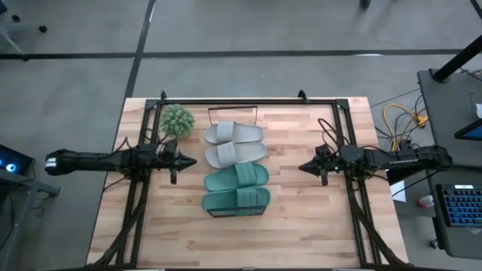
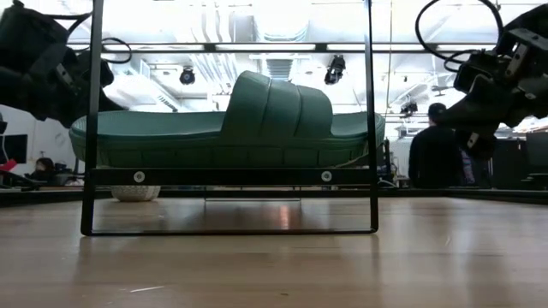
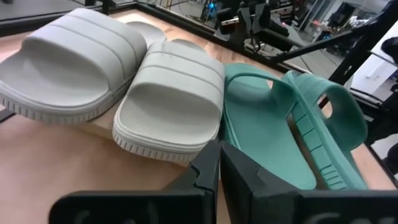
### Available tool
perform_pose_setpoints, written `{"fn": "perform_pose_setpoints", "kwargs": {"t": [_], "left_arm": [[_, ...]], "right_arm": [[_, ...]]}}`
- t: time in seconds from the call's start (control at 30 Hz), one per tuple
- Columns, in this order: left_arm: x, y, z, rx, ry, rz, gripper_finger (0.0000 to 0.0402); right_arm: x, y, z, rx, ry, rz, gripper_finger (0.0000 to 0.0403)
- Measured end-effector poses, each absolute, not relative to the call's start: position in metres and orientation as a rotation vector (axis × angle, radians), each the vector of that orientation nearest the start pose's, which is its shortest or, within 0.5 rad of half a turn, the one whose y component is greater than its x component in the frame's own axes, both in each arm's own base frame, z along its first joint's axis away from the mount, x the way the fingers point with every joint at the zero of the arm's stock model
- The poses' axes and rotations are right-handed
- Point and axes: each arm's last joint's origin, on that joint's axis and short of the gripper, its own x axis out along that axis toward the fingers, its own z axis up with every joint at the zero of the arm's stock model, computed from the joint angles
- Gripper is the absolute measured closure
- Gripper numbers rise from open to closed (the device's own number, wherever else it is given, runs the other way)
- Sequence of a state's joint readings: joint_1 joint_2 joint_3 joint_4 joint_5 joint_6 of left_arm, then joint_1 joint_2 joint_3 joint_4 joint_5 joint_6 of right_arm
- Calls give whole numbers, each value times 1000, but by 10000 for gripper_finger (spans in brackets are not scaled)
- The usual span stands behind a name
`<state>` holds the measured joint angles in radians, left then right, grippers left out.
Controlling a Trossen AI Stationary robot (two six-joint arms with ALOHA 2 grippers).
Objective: Pick and place slides into the shelf
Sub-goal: Return to Home Position
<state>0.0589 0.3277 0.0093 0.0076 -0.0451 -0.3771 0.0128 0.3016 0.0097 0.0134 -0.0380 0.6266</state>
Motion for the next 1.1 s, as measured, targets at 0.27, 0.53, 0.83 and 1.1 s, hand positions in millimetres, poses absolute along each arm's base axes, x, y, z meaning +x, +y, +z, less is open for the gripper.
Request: {"fn": "perform_pose_setpoints", "kwargs": {"t": [0.27,0.53,0.83,1.1], "left_arm": [[114,9,143,-243,301,160,402],[115,9,147,-23,298,125,402],[114,7,142,-155,338,100,402],[113,7,143,-156,329,100,402]], "right_arm": [[113,3,142,629,291,-17,394],[113,3,144,512,269,4,394],[113,3,145,493,265,0,394],[113,3,144,525,269,-5,394]]}}
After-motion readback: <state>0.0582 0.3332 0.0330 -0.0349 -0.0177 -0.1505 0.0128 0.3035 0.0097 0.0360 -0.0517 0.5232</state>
